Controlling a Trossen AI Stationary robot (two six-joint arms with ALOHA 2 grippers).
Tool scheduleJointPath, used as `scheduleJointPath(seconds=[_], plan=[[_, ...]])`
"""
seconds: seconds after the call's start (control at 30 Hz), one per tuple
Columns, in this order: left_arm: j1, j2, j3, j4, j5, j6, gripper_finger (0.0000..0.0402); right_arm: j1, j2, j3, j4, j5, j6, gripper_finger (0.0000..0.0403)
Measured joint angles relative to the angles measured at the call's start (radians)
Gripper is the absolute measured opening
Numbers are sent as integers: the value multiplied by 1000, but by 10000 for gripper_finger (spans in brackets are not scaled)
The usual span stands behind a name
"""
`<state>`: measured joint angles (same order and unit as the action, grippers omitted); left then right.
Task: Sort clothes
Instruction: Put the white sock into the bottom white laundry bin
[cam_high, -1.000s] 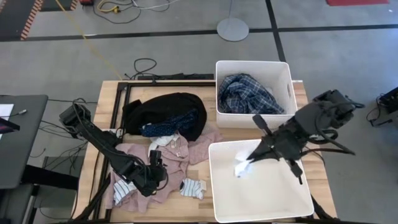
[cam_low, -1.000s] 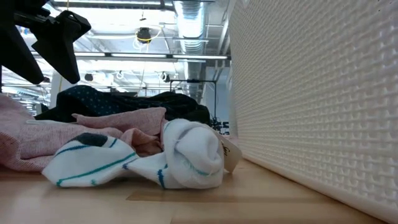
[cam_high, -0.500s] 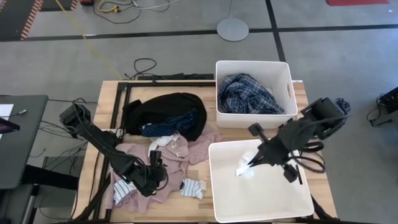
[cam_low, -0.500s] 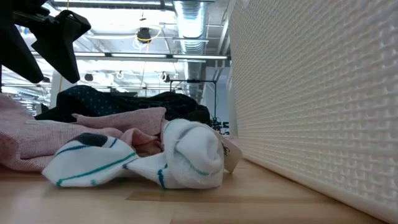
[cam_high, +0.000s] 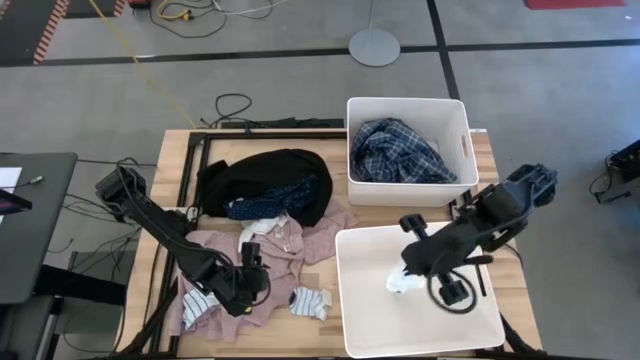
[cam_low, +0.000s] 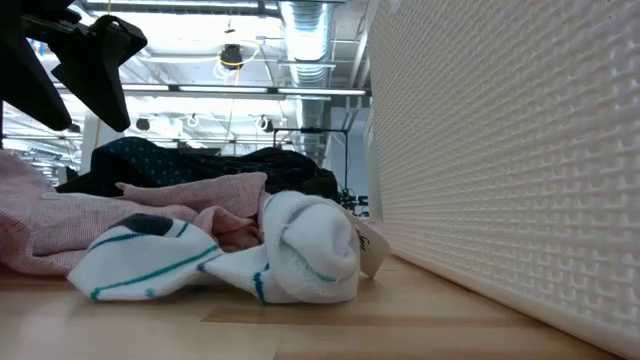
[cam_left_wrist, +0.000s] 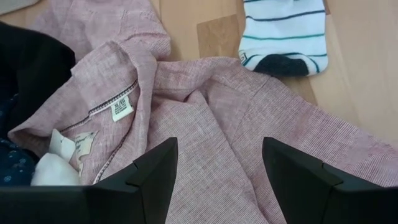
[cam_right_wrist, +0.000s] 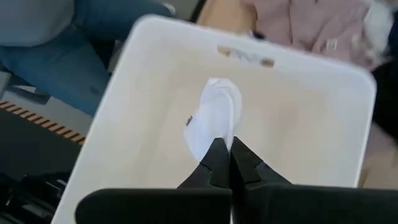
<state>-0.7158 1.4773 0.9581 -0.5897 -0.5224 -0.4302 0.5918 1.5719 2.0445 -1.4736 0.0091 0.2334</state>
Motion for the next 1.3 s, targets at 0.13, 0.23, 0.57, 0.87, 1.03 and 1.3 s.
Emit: scheduleJointPath(seconds=[0.13,0.23,0.57,0.87,1.03,1.3], plan=[[0,0,0,10,0,12,228,3,0,-89,-3,1,55,0],[0,0,0,10,0,16,228,4,0,-155,-8,1,102,0],[13,0,0,15,0,26,228,18,0,-331,60,-3,161,3],[20,0,0,101,32,89,228,17,0,-467,88,-7,237,40],[20,0,0,152,67,134,228,17,-2,-506,138,-6,264,65],[22,0,0,160,73,139,228,23,-3,-542,173,16,291,119]])
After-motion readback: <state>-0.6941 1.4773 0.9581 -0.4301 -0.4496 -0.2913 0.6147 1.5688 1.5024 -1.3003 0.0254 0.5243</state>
